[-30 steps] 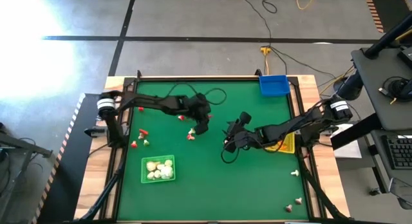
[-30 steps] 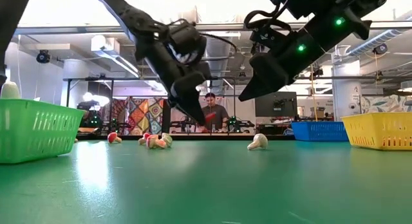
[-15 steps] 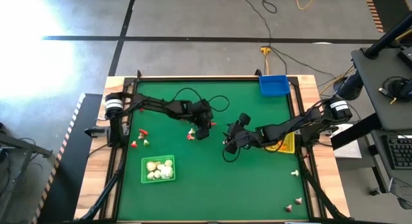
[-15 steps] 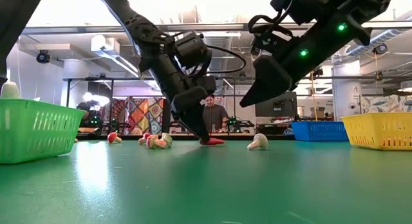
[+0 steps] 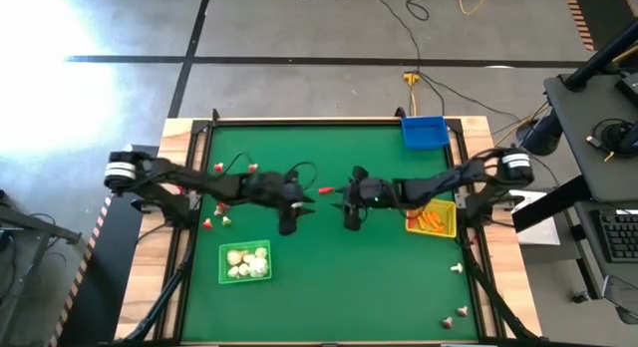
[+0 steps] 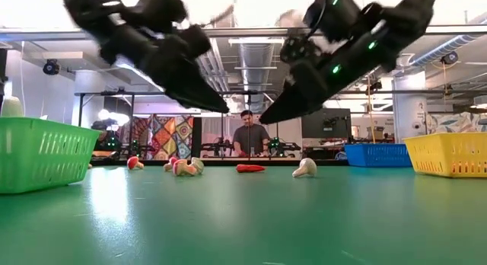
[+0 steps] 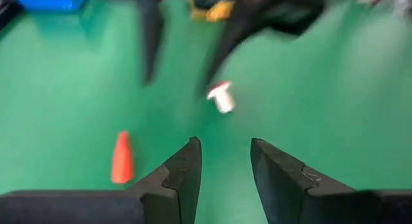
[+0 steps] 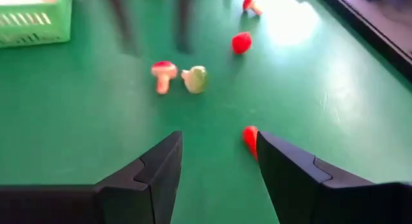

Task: Sort produce into baskets
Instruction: Put the red chili into the yellow bin

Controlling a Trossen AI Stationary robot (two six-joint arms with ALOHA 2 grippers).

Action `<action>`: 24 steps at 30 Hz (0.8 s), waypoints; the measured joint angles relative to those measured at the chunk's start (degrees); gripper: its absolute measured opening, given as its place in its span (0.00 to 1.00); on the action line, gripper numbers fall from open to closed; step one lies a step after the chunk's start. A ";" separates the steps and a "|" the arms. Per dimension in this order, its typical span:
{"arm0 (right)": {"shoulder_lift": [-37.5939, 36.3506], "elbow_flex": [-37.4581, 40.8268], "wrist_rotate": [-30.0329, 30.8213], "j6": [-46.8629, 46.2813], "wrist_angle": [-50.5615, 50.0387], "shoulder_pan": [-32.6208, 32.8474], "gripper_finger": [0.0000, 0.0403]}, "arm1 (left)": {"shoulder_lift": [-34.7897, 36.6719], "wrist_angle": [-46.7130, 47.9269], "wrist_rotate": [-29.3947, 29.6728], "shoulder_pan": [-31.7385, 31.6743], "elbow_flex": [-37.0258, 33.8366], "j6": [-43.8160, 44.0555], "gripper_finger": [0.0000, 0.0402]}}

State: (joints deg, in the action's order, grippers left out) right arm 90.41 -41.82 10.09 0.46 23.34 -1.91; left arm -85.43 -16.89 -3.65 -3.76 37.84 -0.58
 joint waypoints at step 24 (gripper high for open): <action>24.22 -7.21 -18.08 7.85 15.46 -12.38 0.35 | 9.17 -25.24 0.12 3.73 -23.19 6.71 0.29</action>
State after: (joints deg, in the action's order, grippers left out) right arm 114.63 -49.03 -7.98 8.32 38.80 -14.29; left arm -76.27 -42.13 -3.53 -0.03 14.66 6.13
